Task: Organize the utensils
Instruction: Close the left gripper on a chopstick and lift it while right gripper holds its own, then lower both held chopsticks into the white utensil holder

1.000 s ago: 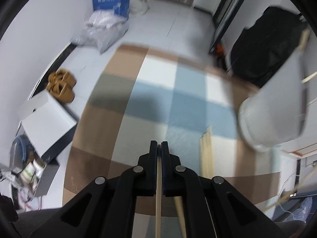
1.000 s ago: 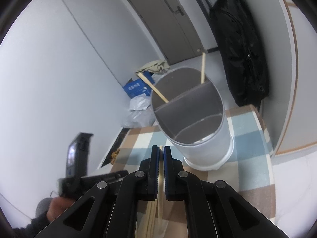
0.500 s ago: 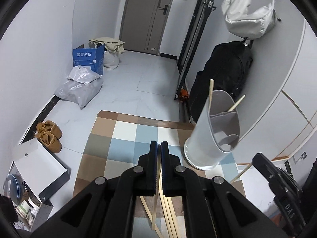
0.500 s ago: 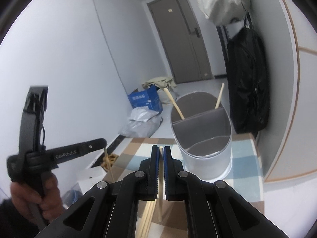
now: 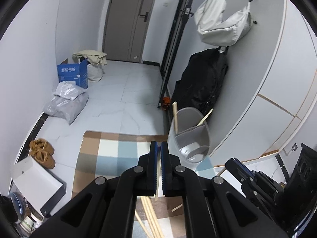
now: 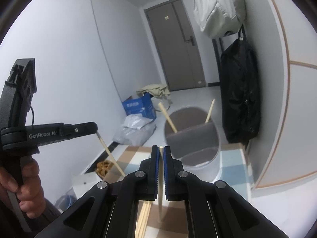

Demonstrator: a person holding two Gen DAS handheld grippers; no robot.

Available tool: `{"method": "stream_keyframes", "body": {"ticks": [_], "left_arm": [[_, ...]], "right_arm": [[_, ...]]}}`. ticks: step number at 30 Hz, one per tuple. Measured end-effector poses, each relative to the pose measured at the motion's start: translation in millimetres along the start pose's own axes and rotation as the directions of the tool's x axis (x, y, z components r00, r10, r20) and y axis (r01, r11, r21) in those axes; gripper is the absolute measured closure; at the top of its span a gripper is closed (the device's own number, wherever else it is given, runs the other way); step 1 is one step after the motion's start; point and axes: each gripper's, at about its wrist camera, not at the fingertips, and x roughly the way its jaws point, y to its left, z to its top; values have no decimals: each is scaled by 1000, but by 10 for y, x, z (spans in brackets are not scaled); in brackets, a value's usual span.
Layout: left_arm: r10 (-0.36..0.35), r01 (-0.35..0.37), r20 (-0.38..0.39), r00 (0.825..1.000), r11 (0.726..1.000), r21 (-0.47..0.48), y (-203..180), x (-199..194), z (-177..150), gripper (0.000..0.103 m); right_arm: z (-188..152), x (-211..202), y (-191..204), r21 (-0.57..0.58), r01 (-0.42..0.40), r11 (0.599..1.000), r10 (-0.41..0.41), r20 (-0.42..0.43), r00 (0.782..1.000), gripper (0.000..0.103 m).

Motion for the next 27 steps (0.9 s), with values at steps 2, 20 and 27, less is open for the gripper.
{"method": "stream_keyframes", "body": {"ticks": [2, 20, 27], "left_arm": [[-16, 16, 4, 1000, 1000, 11, -63, -10, 84, 103], [-129, 129, 117, 985, 992, 14, -370, -55, 1090, 103], [-124, 126, 108, 986, 992, -6, -254, 189, 1201, 103]], "right_arm": [[109, -51, -36, 3, 6, 1000, -6, 14, 1000, 99], [1570, -64, -192, -157, 63, 986, -39, 155, 987, 99], [1831, 245, -182, -215, 57, 975, -23, 158, 987, 99]]}}
